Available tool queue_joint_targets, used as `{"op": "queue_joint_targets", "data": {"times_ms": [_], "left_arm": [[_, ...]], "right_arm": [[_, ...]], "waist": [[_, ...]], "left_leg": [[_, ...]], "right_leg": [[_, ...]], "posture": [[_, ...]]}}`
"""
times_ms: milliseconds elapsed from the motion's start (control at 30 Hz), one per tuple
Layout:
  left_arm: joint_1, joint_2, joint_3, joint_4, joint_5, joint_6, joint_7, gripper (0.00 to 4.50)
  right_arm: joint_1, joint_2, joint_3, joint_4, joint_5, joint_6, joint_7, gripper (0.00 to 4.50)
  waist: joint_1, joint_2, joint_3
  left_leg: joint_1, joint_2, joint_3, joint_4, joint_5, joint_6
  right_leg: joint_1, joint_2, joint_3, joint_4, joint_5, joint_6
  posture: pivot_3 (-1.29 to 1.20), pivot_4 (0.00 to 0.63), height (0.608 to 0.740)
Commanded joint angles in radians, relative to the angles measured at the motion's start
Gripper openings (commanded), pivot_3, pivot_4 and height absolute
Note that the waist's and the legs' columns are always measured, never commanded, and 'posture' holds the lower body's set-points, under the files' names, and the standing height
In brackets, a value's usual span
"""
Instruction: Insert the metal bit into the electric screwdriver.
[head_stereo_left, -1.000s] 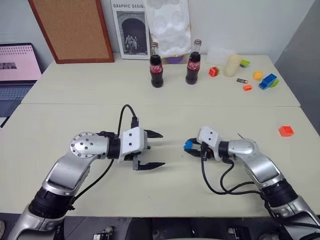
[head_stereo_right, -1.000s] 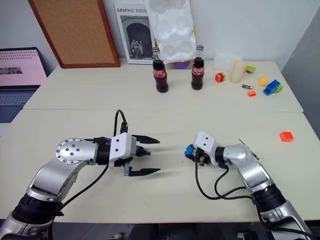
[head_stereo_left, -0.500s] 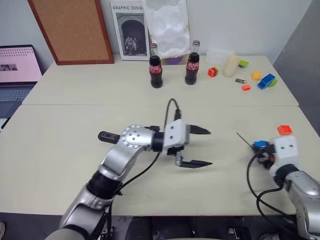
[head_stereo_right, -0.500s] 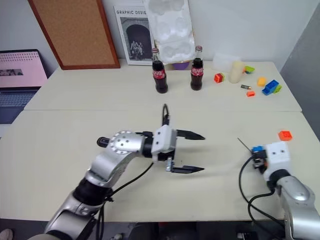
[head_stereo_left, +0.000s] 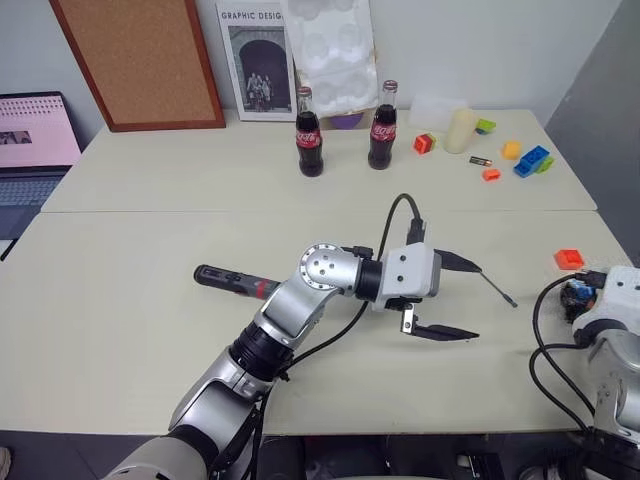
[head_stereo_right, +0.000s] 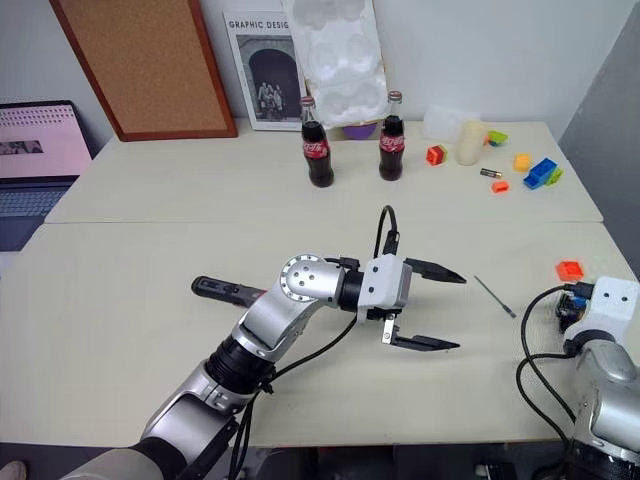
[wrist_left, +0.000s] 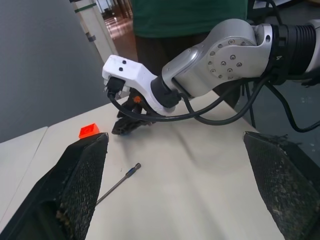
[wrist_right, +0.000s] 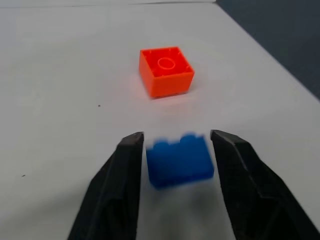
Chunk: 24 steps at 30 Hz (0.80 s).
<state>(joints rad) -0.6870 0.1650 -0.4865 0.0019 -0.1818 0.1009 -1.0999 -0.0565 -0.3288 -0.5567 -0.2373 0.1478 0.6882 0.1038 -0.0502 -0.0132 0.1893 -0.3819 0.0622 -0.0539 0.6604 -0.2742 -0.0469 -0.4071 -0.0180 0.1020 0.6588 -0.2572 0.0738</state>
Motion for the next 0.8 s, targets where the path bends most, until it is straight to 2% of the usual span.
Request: {"op": "queue_joint_targets", "data": {"times_ms": [33,200,233,333,533,800], "left_arm": [[0.001,0.011,0.028,-0.021,-0.001,-0.007,0.015,4.5],[0.008,0.06,0.078,-0.05,-0.022,0.026,0.018,4.5],[0.005,0.083,0.099,-0.059,-0.03,0.039,0.016,4.5],[0.0,0.16,0.152,-0.079,-0.053,0.073,-0.009,4.5],[-0.014,0.398,0.245,-0.057,-0.074,0.085,-0.151,4.5],[-0.064,0.659,0.259,0.069,0.021,-0.041,-0.318,4.5]], "right_arm": [[0.031,0.012,-0.042,-0.118,0.042,0.015,-0.015,3.17],[0.146,-0.017,-0.044,-0.309,0.065,0.04,0.032,4.39],[0.185,-0.043,-0.038,-0.364,0.072,0.029,0.073,4.45],[0.259,-0.116,-0.006,-0.47,0.123,0.014,0.192,4.45],[0.312,-0.317,0.089,-0.605,0.254,-0.008,0.465,4.45],[0.223,-0.517,0.246,-0.62,0.382,-0.004,0.696,4.45]], "waist": [[0.0,0.0,0.0],[0.0,0.001,0.0],[0.0,0.001,0.0],[-0.005,0.002,0.0],[-0.009,0.001,0.001],[-0.002,-0.003,0.003]], "left_leg": [[0.0,0.0,0.0,0.0,0.0,0.0],[0.0,0.0,0.0,0.0,0.0,0.0],[0.0,0.0,0.0,0.0,0.0,0.0],[0.0,0.0,0.0,0.0,0.0,0.0],[0.002,0.001,-0.001,0.0,0.0,0.0],[-0.001,0.001,0.0,0.0,0.0,0.0]], "right_leg": [[0.0,0.0,0.0,0.0,0.0,0.0],[0.0,0.0,0.0,0.0,-0.002,0.002],[0.0,0.0,0.0,0.0,-0.002,0.004],[0.0,0.0,0.0,0.0,-0.002,0.004],[0.0,0.0,-0.001,0.002,-0.003,0.003],[0.0,0.0,-0.002,-0.002,-0.003,0.001]], "posture": [[0.0,0.15,0.74],[0.0,0.15,0.74],[0.0,0.15,0.74],[0.0,0.15,0.74],[0.0,0.15,0.74],[0.0,0.15,0.74]]}}
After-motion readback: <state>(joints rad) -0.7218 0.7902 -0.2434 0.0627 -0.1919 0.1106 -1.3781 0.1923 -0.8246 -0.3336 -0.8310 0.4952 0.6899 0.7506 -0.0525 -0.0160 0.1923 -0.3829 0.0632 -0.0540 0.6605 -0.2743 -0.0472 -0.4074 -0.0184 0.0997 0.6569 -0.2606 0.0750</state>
